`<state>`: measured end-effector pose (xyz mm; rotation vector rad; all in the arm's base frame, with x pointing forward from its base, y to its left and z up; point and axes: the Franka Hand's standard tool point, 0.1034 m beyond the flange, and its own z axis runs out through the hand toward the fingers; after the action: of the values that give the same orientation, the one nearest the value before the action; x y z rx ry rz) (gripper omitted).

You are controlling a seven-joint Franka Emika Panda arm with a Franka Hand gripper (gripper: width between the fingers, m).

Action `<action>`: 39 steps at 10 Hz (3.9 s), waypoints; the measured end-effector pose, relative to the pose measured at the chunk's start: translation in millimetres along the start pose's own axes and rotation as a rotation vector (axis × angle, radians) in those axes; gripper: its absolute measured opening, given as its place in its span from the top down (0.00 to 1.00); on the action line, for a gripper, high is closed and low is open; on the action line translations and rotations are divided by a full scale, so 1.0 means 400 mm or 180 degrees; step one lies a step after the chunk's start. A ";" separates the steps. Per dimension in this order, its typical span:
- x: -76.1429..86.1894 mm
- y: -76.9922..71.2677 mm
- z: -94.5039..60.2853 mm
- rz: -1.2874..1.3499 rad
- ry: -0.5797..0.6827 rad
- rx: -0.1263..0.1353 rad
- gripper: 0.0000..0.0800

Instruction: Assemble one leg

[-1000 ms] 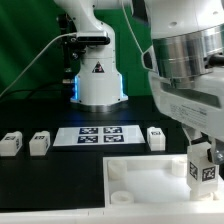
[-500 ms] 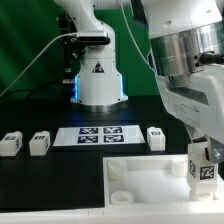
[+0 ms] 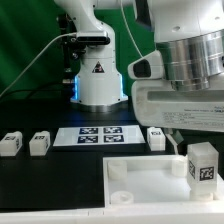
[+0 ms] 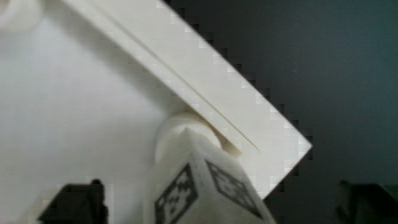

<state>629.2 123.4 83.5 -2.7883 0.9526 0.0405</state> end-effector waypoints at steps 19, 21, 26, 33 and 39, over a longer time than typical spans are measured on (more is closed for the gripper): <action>0.021 0.019 -0.002 0.2403 0.0302 0.0428 0.61; 0.009 0.017 0.000 0.2725 0.0280 0.0543 0.61; 0.004 0.017 0.005 0.1451 0.0356 0.0455 0.23; 0.033 0.033 -0.004 -0.1130 0.0565 0.0192 0.20; 0.031 0.039 0.000 0.0291 0.0476 0.0339 0.63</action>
Offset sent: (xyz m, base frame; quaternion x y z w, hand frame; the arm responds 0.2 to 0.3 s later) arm 0.0191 -0.0018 0.0031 -0.0757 0.0355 -0.3348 0.9386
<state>629.3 103.9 79.6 -2.6792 1.0826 -0.2024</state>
